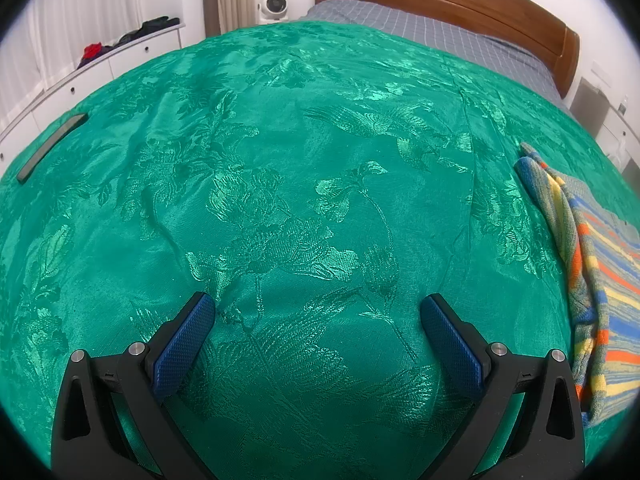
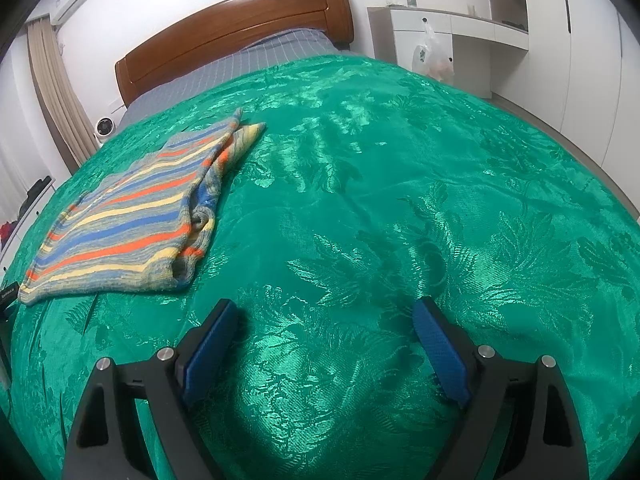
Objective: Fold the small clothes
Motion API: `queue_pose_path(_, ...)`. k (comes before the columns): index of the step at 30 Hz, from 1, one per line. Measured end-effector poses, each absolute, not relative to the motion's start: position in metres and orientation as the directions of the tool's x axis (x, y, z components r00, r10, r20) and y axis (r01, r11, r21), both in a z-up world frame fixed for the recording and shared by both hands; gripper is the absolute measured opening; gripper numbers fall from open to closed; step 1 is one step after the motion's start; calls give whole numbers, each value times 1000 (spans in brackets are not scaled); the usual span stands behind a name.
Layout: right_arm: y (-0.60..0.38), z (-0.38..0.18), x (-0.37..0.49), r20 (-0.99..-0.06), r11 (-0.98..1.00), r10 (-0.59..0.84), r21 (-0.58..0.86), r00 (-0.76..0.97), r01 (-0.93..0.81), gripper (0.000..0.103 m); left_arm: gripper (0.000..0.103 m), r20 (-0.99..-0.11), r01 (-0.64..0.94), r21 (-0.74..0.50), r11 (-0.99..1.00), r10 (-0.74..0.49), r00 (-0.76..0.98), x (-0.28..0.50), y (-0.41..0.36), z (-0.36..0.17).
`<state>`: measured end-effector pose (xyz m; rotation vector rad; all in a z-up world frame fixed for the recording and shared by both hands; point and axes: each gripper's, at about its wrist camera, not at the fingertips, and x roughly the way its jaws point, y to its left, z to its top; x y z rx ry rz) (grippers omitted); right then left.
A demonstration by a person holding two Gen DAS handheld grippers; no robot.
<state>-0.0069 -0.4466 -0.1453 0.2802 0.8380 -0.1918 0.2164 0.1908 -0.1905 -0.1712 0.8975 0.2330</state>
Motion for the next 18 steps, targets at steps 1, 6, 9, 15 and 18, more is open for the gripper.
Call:
queue_pose_path(1, -447, -145, -8, -752, 946, -55, 172, 657, 275, 89, 103, -789, -271, -50, 961, 129, 601, 216, 191, -191)
queue_pose_path(6, -448, -145, -10, -744, 945, -48, 182, 666, 272, 89, 103, -789, -271, -50, 961, 128, 601, 216, 191, -191)
queue_pose_path(9, -449, -144, -11, -742, 944, -42, 189, 670, 269, 89, 103, -789, -271, -50, 961, 128, 601, 216, 191, -191)
queue_pose_path(15, -451, -144, -12, -739, 944, -39, 194, 672, 268, 89, 103, -789, -271, -50, 961, 128, 601, 216, 190, -190)
queue_pose_path(18, -451, -144, -12, -740, 944, -39, 193, 672, 268, 89, 103, -789, -271, -50, 961, 128, 601, 216, 191, -190)
